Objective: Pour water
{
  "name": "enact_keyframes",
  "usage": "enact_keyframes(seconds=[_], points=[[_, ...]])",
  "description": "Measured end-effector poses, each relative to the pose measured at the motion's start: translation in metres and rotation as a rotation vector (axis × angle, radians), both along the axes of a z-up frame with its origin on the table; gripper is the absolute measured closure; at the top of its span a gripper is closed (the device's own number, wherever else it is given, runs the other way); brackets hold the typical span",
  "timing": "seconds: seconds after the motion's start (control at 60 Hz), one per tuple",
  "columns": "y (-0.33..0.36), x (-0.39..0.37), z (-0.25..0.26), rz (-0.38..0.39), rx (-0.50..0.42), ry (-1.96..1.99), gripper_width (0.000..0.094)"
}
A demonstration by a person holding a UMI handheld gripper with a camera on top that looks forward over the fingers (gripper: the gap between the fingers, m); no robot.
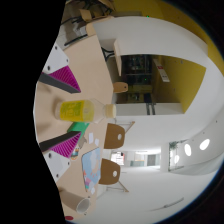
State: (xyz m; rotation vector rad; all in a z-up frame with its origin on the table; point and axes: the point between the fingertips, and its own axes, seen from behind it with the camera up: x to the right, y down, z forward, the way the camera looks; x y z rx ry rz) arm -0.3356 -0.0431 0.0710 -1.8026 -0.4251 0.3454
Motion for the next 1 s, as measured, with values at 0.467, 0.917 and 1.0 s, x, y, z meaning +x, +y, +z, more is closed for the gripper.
enact_keyframes(seconds=[0.467, 0.917, 1.0], points=[[0.082, -0.026, -0.014, -0.117, 0.009, 0.026, 0.0599], [0.08, 0.103, 0.105, -0.206, -0.168, 0.906, 0.0608], [0.087, 0.15, 0.103, -0.256, -0.259, 1.192, 0.061]])
